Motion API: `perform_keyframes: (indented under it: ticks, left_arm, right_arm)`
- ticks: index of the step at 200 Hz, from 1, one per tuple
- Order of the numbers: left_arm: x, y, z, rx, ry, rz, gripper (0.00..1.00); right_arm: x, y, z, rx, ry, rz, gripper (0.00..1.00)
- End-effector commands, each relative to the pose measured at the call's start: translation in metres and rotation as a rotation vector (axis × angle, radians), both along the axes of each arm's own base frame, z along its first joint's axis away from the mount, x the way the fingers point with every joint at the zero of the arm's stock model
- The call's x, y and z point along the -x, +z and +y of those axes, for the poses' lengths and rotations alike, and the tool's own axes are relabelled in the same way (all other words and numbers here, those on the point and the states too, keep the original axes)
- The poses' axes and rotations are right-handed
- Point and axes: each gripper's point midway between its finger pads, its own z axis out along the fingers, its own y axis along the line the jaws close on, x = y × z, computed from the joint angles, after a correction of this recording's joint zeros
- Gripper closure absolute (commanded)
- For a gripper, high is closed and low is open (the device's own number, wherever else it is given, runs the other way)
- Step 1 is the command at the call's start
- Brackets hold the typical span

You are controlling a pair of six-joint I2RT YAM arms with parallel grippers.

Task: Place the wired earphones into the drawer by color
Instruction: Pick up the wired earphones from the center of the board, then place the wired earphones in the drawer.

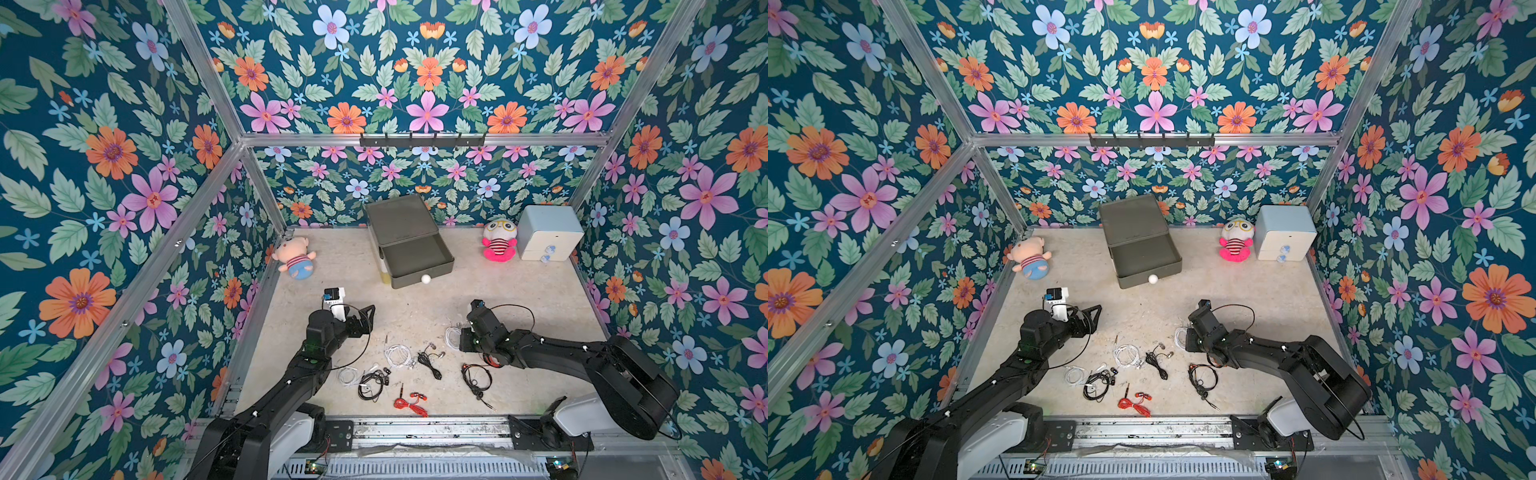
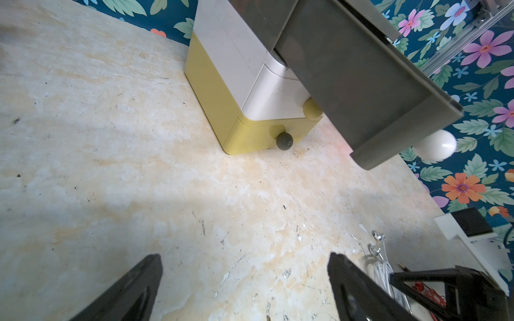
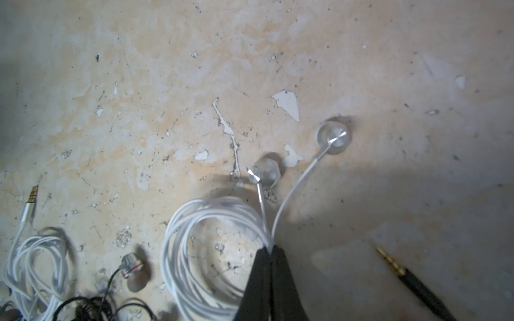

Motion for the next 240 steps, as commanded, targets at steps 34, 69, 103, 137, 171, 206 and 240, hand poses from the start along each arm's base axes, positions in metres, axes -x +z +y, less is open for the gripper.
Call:
perform_keyframes:
  ticks: [34,69,103,137,171,206,240]
  left_arm:
    - [-0.002,0.006,0.001,-0.011,0.005,-0.035,0.01]
    - [-0.001,0.007,0.002,-0.01,0.005,-0.037,0.01]
    - [0.0,0.008,0.002,-0.008,0.006,-0.044,0.01]
    - [0.0,0.01,0.0,0.001,-0.001,-0.046,0.01]
    - [0.001,0.013,-0.002,0.017,-0.011,-0.05,0.01]
    - [0.003,0.015,-0.001,0.023,-0.009,-0.066,0.01]
    - [0.002,0.014,-0.001,0.016,-0.012,-0.068,0.01]
  right_arm:
    - [-0.008,0.037,-0.007,-0.033,-0.046,-0.098,1.0]
    - [-0.014,0.075,-0.013,-0.091,-0.084,-0.217,1.0]
    - [-0.017,0.119,-0.023,-0.133,-0.119,-0.334,1.0]
    - [-0.018,0.165,-0.037,-0.175,-0.163,-0.471,1.0]
    - [-0.02,0.2,-0.043,-0.197,-0.176,-0.563,1.0]
    - [-0.023,0.219,-0.038,-0.221,-0.164,-0.597,1.0]
    - [-0.026,0.249,-0.032,-0.274,-0.139,-0.665,1.0]
